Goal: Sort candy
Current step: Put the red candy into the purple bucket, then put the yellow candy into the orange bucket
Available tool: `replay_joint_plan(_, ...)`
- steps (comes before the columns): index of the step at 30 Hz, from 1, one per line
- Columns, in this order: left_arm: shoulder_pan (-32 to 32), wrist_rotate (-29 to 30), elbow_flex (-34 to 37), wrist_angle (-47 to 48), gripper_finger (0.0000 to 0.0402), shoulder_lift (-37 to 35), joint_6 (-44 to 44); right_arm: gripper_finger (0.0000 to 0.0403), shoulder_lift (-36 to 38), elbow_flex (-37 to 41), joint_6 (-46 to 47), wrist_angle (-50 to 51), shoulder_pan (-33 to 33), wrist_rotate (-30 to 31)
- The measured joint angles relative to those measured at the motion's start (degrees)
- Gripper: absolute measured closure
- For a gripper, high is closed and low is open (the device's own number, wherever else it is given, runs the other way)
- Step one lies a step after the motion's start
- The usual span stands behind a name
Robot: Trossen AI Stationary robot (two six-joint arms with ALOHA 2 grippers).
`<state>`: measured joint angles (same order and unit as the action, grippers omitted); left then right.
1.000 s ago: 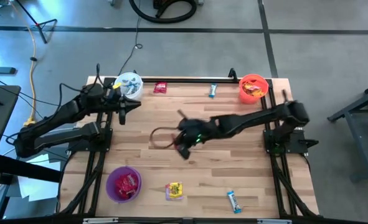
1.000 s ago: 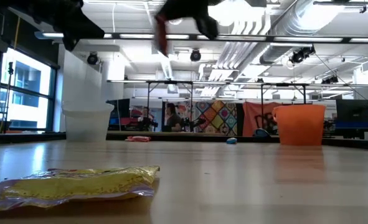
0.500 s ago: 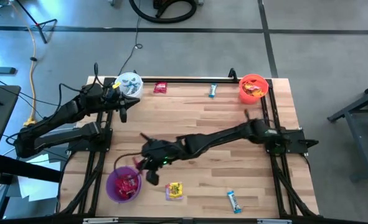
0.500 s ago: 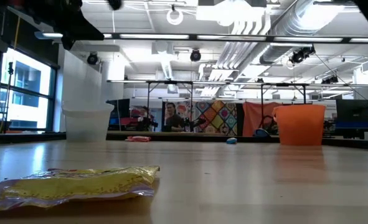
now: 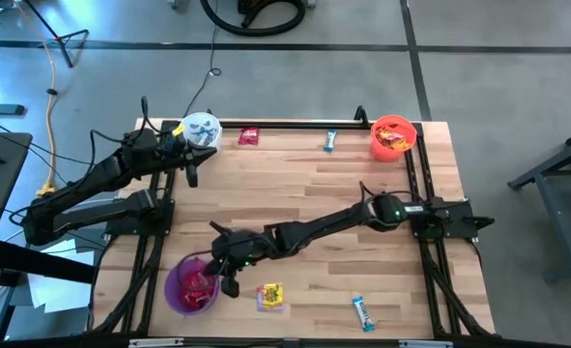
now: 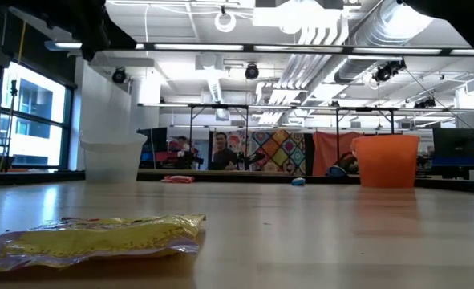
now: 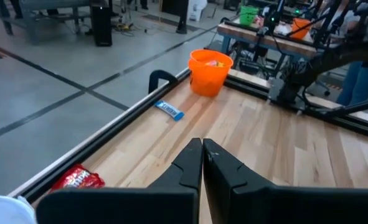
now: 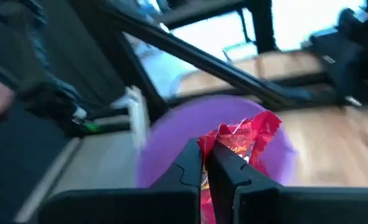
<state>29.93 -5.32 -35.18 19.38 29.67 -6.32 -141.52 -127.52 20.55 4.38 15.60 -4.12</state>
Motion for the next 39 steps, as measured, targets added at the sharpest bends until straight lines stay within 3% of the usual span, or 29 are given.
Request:
replay_joint_plan(12,0.0,0.7,0.0,-0.2,0.0401,0.0,-0.5,0.0388,-3.8,0.0,2.1,-7.1,0.1,-2.0)
replay_joint_plan(23,0.0,1.0,0.0,0.8,0.0401,0.0,-0.5,0.0266,-3.8,0.0,4.5,-6.0,-0.1,-2.2)
replay_joint_plan(28,0.0,0.9,0.0,2.3,0.0401,0.0,-1.1,0.0245,-3.6,0.0,6.1,-5.8,-0.4,-2.9)
replay_joint_plan(32,0.0,0.9,0.0,3.2,0.0401,0.0,-1.1,0.0280,-3.0,0.0,7.3,-4.1,0.2,-3.8)
replay_joint_plan(36,0.0,0.8,0.0,3.3,0.0401,-0.1,0.2,0.0377,-2.1,0.0,6.4,3.6,2.3,-4.5)
replay_joint_plan(39,0.0,0.8,0.0,3.3,0.0401,-0.3,0.5,0.0386,-0.5,0.0,6.4,12.1,4.1,-2.5)
